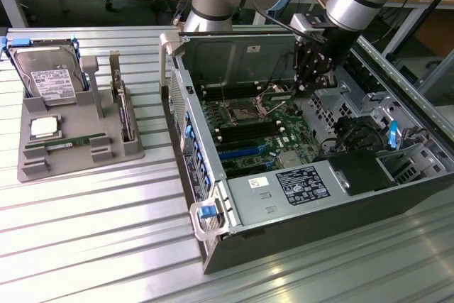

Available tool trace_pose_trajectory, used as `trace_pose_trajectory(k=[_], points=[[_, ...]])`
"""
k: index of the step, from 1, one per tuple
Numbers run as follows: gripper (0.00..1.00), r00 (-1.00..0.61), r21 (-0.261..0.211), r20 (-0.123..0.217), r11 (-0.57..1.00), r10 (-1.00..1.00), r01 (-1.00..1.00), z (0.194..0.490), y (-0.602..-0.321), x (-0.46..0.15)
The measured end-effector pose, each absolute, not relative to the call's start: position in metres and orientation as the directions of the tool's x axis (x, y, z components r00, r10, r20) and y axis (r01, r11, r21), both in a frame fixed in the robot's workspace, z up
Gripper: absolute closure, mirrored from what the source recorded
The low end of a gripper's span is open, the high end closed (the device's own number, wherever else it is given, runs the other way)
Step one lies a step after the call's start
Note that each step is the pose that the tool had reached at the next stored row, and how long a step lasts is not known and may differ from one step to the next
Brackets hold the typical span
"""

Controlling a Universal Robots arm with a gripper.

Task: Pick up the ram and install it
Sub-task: 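Insert the ram into the slot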

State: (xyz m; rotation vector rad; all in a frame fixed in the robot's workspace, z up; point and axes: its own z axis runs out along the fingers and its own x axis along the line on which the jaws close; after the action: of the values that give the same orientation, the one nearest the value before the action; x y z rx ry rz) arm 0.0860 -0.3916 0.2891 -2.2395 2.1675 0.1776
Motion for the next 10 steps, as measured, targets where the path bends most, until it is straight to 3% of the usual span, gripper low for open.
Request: trace_pose_trajectory(k=[10], points=[[0.88,0.029,0.065,-0.095,-0.036,-0.995,-0.997,0.2838,-0.3916,0.086]])
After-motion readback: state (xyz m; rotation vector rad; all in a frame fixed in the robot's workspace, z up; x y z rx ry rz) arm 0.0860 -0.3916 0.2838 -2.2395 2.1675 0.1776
